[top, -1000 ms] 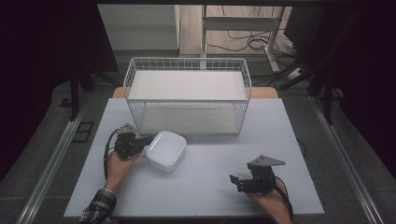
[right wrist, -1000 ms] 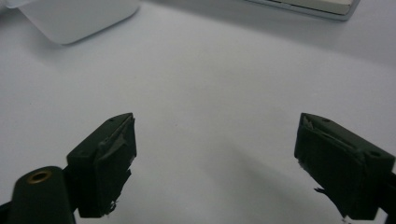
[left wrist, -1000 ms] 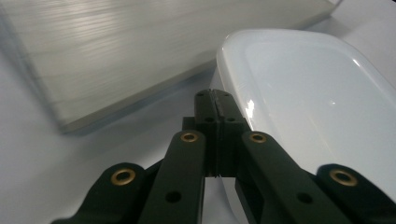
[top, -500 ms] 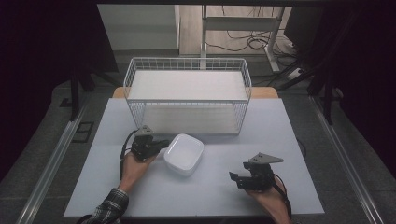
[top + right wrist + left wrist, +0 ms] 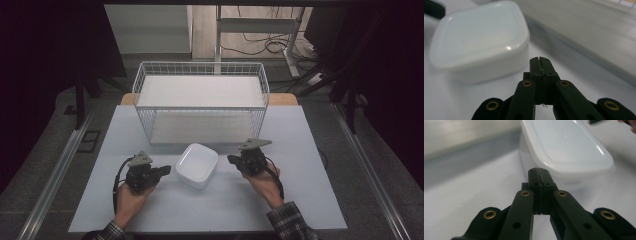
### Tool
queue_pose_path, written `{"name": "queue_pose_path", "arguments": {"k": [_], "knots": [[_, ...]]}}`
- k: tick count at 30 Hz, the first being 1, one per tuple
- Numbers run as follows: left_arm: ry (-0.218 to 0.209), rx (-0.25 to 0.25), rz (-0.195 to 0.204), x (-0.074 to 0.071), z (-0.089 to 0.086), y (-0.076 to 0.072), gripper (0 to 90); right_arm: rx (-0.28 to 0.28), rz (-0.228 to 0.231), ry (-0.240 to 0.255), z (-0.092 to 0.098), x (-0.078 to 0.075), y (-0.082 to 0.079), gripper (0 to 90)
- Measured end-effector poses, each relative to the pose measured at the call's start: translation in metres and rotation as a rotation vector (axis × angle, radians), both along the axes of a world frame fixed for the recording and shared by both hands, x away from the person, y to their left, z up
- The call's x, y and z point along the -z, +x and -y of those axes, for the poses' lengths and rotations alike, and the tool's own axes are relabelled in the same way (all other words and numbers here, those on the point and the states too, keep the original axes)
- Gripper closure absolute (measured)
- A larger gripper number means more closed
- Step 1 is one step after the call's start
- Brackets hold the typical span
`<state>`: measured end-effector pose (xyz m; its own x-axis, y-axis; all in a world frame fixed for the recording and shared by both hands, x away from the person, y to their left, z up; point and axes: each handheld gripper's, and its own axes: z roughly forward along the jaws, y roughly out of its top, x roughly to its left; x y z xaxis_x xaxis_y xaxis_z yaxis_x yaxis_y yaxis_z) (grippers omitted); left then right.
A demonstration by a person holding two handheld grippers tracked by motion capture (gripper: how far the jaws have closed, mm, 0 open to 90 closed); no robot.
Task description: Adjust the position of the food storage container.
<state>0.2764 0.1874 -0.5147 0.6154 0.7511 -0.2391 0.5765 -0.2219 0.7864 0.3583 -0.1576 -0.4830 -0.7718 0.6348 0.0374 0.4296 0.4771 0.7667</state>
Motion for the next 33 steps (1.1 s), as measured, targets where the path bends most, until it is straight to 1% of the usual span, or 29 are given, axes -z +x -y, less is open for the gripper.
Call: {"name": "queue_pose_path", "arguments": {"k": [2, 3, 4, 6, 9, 11, 12, 13, 16, 17, 18, 20, 21, 24, 26, 28, 29, 30, 31, 32, 33], "knots": [[0.008, 0.011, -0.014, 0.002, 0.004, -0.004, 90.0, 0.001, 0.003, 0.003, -0.009, -0.001, 0.01, 89.0], [0.008, 0.011, -0.014, 0.002, 0.004, -0.004, 90.0, 0.001, 0.003, 0.003, -0.009, -0.001, 0.01, 89.0], [0.016, 0.021, -0.027, 0.005, 0.009, -0.006, 90.0, 0.0, -0.001, -0.001, -0.02, 0.001, 0.023, 89.0], [0.03, 0.031, -0.034, 0.006, 0.014, -0.006, 90.0, 0.002, 0.002, -0.007, -0.026, 0.003, 0.031, 89.0], [0.04, 0.04, -0.049, 0.009, 0.019, -0.003, 90.0, -0.001, -0.024, -0.012, -0.034, 0.009, 0.044, 89.0], [0.043, 0.04, -0.054, 0.009, 0.02, -0.002, 90.0, -0.009, -0.031, -0.01, -0.036, 0.011, 0.047, 89.0], [0.051, 0.036, -0.061, 0.011, 0.022, 0.001, 90.0, -0.033, -0.051, -0.008, -0.041, 0.014, 0.051, 89.0], [0.052, 0.034, -0.064, 0.011, 0.023, 0.002, 90.0, -0.048, -0.054, -0.008, -0.042, 0.015, 0.051, 89.1], [0.039, 0.021, -0.073, 0.012, 0.022, 0.005, 90.0, -0.054, -0.055, -0.039, -0.043, 0.015, 0.047, 89.0], [0.039, 0.021, -0.073, 0.012, 0.022, 0.005, 90.0, -0.054, -0.055, -0.039, -0.043, 0.015, 0.047, 89.0], [0.027, 0.021, -0.08, 0.012, 0.022, 0.007, 90.0, -0.056, -0.075, -0.034, -0.038, 0.015, 0.043, 89.0], [0.023, 0.019, -0.082, 0.012, 0.022, 0.008, 90.0, -0.057, -0.078, -0.03, -0.037, 0.015, 0.041, 89.0], [0.024, 0.016, -0.082, 0.012, 0.024, 0.008, 90.0, -0.051, -0.087, -0.018, -0.031, 0.015, 0.031, 89.0], [0.026, 0.018, -0.084, 0.012, 0.026, 0.01, 90.0, -0.039, -0.112, 0.001, -0.024, 0.015, 0.018, 89.0], [0.027, 0.017, -0.084, 0.012, 0.027, 0.011, 90.0, -0.033, -0.116, 0.015, -0.018, 0.015, 0.009, 89.0], [0.016, 0.02, -0.093, 0.012, 0.028, 0.013, 90.0, -0.035, -0.123, 0.036, -0.011, 0.017, 0.0, 89.0], [-0.001, 0.027, -0.102, 0.012, 0.029, 0.014, 90.0, -0.035, -0.136, 0.042, -0.008, 0.017, -0.004, 88.9], [-0.001, 0.027, -0.102, 0.012, 0.029, 0.014, 90.0, -0.035, -0.136, 0.042, -0.008, 0.017, -0.004, 88.9], [-0.001, 0.025, -0.103, 0.012, 0.03, 0.015, 90.0, -0.046, -0.147, 0.045, -0.006, 0.017, -0.008, 89.0], [0.005, 0.027, -0.1, 0.012, 0.033, 0.016, 90.0, -0.043, -0.136, 0.041, -0.006, 0.017, -0.011, 88.9], [0.01, 0.034, -0.1, 0.011, 0.036, 0.017, 90.0, -0.033, -0.115, 0.001, -0.003, 0.014, -0.022, 88.8]]}}
